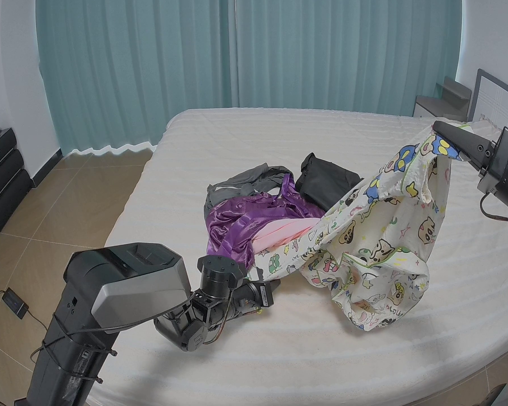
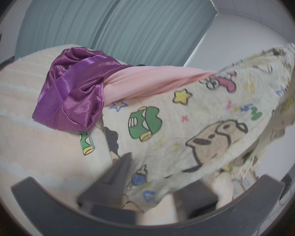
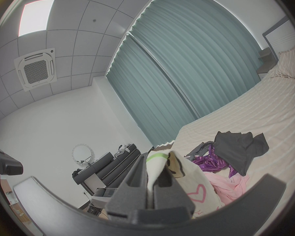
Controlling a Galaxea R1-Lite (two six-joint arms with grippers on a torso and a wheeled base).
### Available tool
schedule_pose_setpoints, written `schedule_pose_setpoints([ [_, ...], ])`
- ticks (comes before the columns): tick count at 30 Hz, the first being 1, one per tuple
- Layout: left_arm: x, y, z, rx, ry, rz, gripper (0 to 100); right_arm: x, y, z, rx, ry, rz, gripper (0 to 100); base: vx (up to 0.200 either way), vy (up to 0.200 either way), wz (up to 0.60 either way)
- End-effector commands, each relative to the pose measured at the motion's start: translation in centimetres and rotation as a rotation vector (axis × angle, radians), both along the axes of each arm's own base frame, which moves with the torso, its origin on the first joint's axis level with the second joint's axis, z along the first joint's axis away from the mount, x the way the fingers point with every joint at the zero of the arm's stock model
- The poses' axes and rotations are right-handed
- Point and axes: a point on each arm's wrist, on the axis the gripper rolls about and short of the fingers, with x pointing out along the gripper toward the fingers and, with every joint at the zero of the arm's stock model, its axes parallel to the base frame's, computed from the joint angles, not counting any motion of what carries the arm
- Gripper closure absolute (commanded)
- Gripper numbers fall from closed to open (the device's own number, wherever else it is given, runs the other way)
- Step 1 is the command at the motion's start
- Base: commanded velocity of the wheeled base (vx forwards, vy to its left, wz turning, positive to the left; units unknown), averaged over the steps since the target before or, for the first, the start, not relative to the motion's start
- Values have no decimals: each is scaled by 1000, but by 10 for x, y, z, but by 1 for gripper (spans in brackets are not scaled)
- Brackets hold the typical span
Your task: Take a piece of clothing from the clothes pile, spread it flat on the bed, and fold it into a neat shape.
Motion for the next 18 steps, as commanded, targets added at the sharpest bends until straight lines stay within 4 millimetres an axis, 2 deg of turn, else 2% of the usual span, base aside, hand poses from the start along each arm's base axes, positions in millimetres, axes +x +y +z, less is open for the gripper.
schedule_pose_setpoints([
  [1,17,5,4,-72,21,58,100,3,0,-4,-5,15,-7,100,0,0,0],
  [4,18,14,20,-122,33,99,100,3,-1,-7,-8,26,-13,100,0,0,0],
  [5,17,23,36,-149,32,125,100,3,-3,-10,-12,38,-20,100,0,0,0],
  [6,17,23,36,-149,32,125,100,3,-3,-10,-12,38,-20,100,0,0,0],
  [7,8,32,59,-183,32,142,100,4,-4,-17,-20,60,-26,100,0,0,0],
  [10,-20,50,104,-230,28,155,100,8,-5,-36,-46,126,-36,100,0,0,0],
  [12,-36,57,120,-236,16,152,100,9,-5,-47,-60,167,-37,100,0,0,0],
  [16,-79,76,169,-267,-49,162,100,21,-1,-76,-97,284,-42,100,0,0,0],
  [18,-92,76,188,-249,-94,219,100,30,2,-90,-109,345,-60,100,0,0,0],
])
